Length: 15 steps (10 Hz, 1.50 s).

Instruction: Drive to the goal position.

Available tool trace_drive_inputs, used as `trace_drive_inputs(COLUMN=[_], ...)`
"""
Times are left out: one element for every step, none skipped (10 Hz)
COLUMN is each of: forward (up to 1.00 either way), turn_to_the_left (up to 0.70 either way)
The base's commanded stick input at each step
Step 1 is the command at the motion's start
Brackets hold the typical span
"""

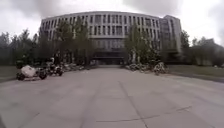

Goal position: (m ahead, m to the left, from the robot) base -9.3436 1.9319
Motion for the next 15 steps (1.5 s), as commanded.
trace_drive_inputs(forward=[1.00, 1.00, 0.83, 0.41, 0.06, 0.00, 0.00, 0.00, 0.00, 0.00, 0.00, 0.00, 0.00, 0.00, 0.00], turn_to_the_left=[0.00, 0.00, 0.00, 0.00, 0.00, 0.00, 0.00, 0.01, 0.06, 0.09, 0.12, 0.08, 0.09, 0.11, 0.21])
